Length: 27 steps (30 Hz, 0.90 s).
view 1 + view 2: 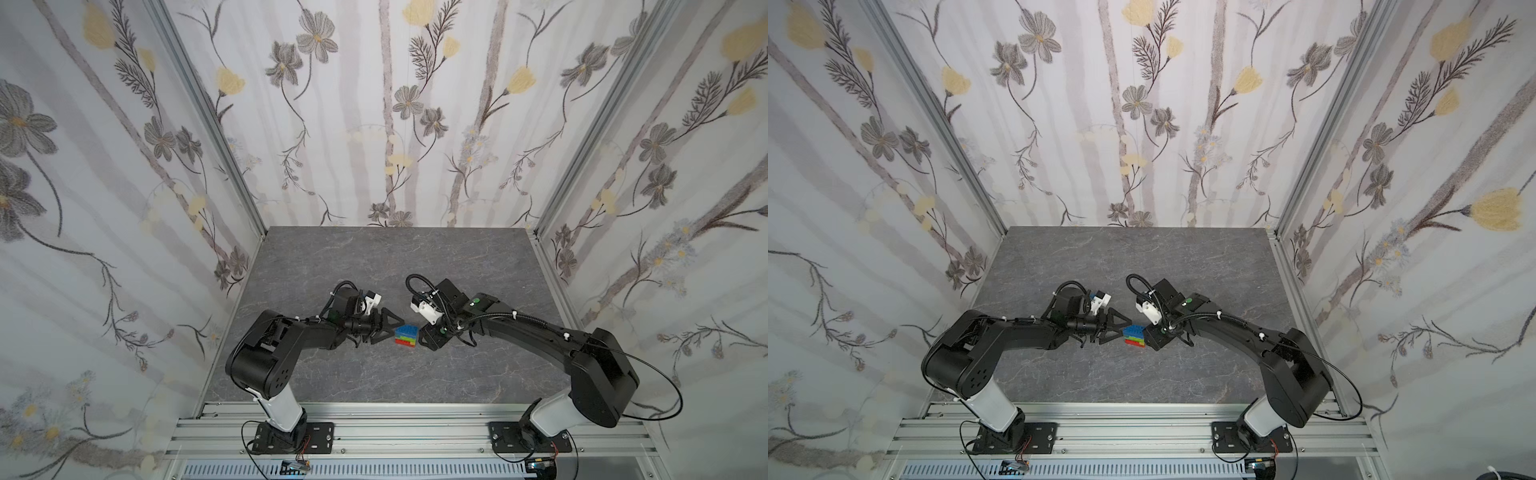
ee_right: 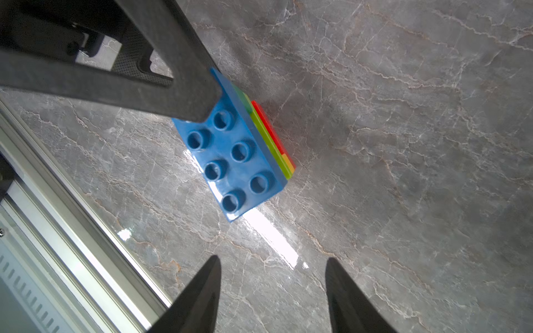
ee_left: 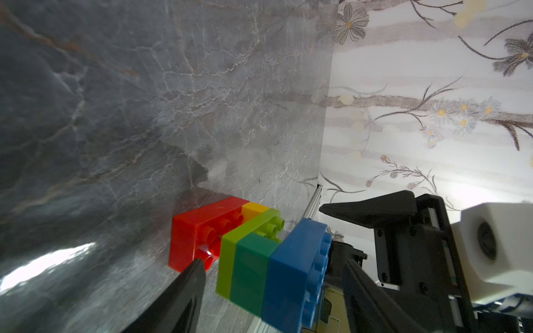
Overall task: Assemble the number 5 with lego
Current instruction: Assemble the lego brick with the lego brick, then adjust the lego brick at the center of the board.
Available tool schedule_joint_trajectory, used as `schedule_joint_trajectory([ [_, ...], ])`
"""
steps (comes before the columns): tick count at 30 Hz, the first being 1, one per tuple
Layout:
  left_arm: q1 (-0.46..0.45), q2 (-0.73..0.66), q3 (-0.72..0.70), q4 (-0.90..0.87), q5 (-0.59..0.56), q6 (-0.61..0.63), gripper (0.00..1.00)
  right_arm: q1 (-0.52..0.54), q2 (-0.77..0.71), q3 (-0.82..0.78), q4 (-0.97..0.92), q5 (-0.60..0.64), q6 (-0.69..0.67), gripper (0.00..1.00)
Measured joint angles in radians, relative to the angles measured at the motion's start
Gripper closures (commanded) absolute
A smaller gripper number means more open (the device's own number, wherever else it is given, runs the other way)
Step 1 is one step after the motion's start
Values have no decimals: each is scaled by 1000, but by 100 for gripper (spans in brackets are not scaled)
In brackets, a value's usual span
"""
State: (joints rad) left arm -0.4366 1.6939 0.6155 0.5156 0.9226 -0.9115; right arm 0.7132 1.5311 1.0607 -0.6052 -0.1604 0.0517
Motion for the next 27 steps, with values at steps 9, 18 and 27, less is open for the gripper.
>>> schedule_joint_trajectory([
  [9,33,-143,-17,-115,-58,24,16,27,2,85,-15,-2,-45,39],
  [18,53,-429,-29,-431,-195,127,15,77,138,199,-24,16,-108,39],
  [27,72,-556,-85,-565,-255,148,16,101,251,311,-38,34,-173,40],
])
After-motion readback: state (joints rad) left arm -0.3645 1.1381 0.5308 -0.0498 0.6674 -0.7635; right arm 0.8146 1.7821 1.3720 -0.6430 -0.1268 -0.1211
